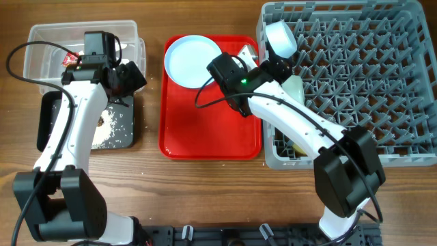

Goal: Sort waste into correct bins and load items into the dishwasher rack
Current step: 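Move the right gripper to the white plate and grasp its rim, then lift the white plate and stand it upright in the rack's back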

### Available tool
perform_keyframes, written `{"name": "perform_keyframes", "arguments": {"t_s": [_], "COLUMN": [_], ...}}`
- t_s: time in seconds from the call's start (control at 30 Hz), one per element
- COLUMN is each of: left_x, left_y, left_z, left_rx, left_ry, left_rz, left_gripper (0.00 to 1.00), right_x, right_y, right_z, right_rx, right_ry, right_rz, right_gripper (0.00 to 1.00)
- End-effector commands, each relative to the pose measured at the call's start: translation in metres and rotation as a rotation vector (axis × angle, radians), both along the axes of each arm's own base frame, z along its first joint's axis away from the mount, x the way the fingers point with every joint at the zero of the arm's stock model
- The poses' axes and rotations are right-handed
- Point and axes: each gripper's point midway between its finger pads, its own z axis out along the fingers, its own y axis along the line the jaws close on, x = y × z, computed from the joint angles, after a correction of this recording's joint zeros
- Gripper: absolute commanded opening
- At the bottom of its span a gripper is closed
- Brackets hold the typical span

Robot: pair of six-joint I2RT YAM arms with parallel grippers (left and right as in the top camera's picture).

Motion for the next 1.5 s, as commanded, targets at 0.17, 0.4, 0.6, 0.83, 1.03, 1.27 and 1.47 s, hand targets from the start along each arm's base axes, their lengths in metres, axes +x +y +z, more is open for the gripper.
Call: {"name": "perform_keyframes", "arguments": {"t_s": [0.17,0.4,0.6,0.83,1.03,1.27,1.47], "left_x": [0.003,0.003,0.003,0.003,0.003,0.003,0.003], "left_y": [0.003,0.003,0.003,0.003,0.003,0.003,0.003], "left_z": [0.012,0.012,0.012,0.012,0.012,0.012,0.012], "left_rx": [0.007,0.007,0.007,0.007,0.007,0.007,0.007], "left_ry": [-0.033,-0.033,-0.033,-0.033,-0.033,-0.033,-0.033], "left_rz": [0.005,0.005,0.005,0.005,0.005,0.005,0.005], "left_gripper": [1.0,1.0,1.0,1.0,1.0,1.0,1.0], "right_x": [0.001,-0.002,0.018,0.032,0.034,0.038,0.037], "right_y": [0.162,0.177,0.184,0.189,0.182,0.172,0.17], "right_z": [0.042,0.041,-0.001,-0.081,-0.114,-0.152,-0.158], "right_rx": [0.901,1.025,1.111,1.363,1.421,1.436,1.447], "right_ry": [0.103,0.138,0.141,0.125,0.112,0.112,0.136], "right_rz": [0.462,0.473,0.323,-0.182,-0.395,-0.538,-0.557], "right_gripper": [0.96,0.66,0.48,0.45,0.43,0.35,0.04]}}
